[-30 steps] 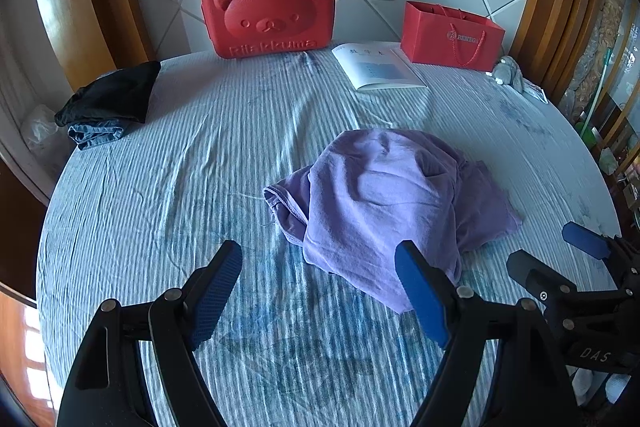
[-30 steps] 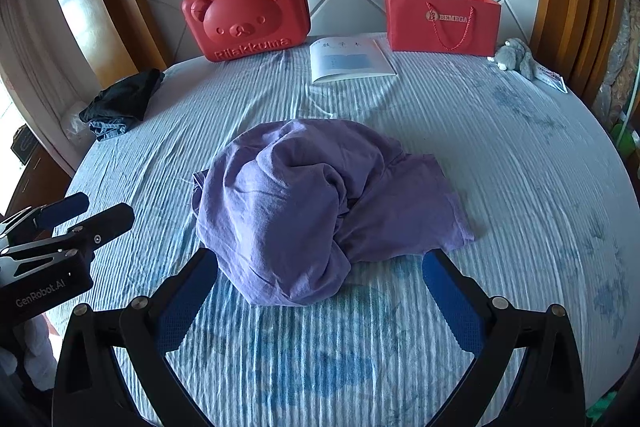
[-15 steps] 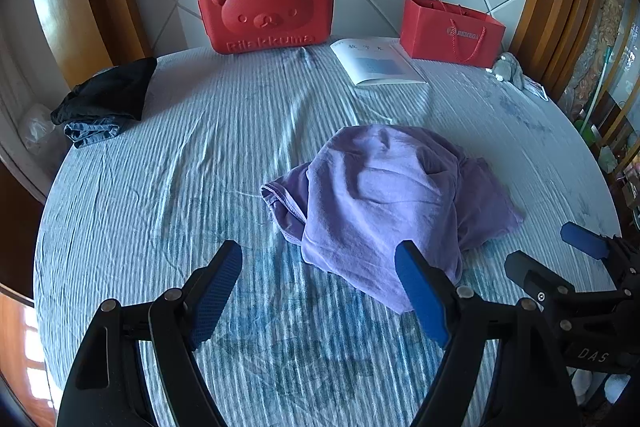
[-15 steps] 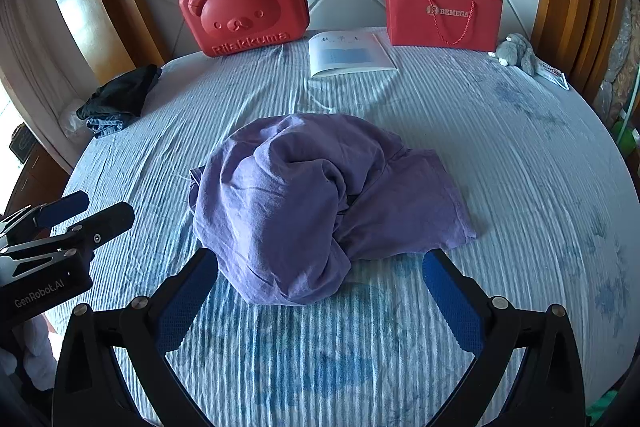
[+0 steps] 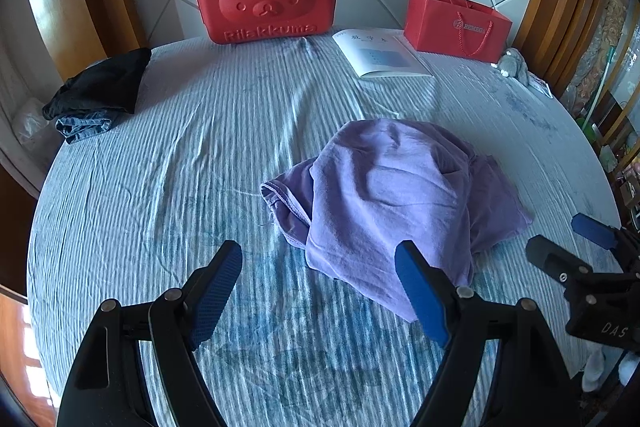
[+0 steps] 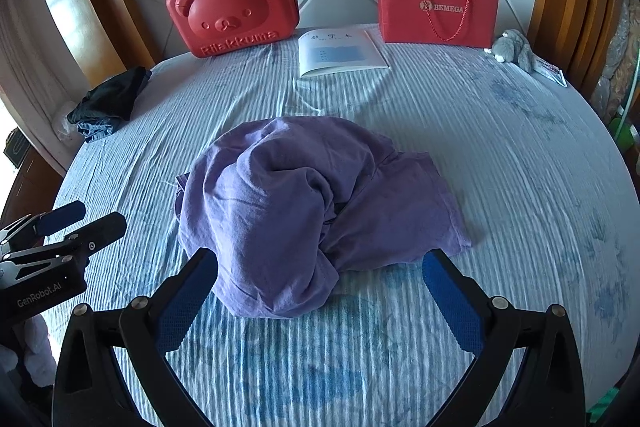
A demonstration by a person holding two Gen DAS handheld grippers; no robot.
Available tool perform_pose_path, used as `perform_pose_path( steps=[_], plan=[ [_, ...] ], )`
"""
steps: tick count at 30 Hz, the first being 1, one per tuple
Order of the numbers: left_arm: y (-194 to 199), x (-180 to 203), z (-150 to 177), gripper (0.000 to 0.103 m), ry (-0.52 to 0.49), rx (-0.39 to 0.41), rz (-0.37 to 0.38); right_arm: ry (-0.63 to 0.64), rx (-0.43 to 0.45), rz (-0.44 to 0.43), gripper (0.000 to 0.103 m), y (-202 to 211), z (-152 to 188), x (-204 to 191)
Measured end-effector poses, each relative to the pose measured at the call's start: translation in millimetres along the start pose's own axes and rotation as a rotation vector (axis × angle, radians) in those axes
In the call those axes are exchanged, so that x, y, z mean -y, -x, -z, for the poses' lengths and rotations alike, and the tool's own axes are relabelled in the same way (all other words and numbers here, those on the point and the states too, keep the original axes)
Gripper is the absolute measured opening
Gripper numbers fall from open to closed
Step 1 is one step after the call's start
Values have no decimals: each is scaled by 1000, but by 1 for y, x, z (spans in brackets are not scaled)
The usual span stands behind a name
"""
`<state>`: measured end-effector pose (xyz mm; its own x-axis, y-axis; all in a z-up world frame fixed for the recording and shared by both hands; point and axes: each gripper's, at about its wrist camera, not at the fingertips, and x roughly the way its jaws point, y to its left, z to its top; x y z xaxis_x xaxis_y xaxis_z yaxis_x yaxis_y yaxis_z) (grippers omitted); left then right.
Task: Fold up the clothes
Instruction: 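Move both tools toward the crumpled lavender T-shirt, then grasp the lavender T-shirt with the left tool while the right tool grasps another edge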
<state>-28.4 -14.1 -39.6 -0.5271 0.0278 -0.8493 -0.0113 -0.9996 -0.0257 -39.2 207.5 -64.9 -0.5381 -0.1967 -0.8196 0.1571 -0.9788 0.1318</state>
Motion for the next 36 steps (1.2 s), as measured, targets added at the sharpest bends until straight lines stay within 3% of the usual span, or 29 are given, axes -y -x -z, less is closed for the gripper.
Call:
perform_pose_path(
  steps=[7, 11, 19, 20, 24, 25, 26, 27, 28, 29, 32, 36],
  plan=[
    [-50, -13, -15, 79, -8, -45, 39, -55, -42, 2, 101, -33, -24, 33],
    [-81, -17, -24, 78, 0, -80, 56, -60, -87, 26, 83, -59, -35, 51],
    [-128, -20, -39, 77, 20, -144, 85, -51, -184, 59, 83, -113, -52, 72],
    [-132, -20, -39, 73, 22, -157, 95, -49, -197, 62, 83, -119, -52, 73],
    [-146, -15, -37, 40, 12, -209, 152, -39, -251, 65, 83, -138, -44, 74],
    [-147, -13, -36, 32, 2, -214, 160, -25, -260, 72, 69, -141, -40, 72],
    [-146, -10, -35, 14, -12, -211, 161, -12, -269, 79, 60, -143, -36, 70],
    [-144, -7, -35, 8, -26, -208, 162, 21, -270, 88, 49, -144, -34, 66],
    [-141, -4, -35, 5, -41, -201, 158, 57, -264, 95, 21, -142, -34, 61],
    [-135, -2, -38, 3, -56, -182, 145, 76, -253, 95, 2, -139, -34, 59],
    [-103, -2, -57, 2, -82, -79, 115, 113, -149, 104, 1, -115, -47, 55],
    [-45, -11, -94, 2, -89, 93, 71, 114, 93, 148, 1, -46, -83, 59]
  ],
)
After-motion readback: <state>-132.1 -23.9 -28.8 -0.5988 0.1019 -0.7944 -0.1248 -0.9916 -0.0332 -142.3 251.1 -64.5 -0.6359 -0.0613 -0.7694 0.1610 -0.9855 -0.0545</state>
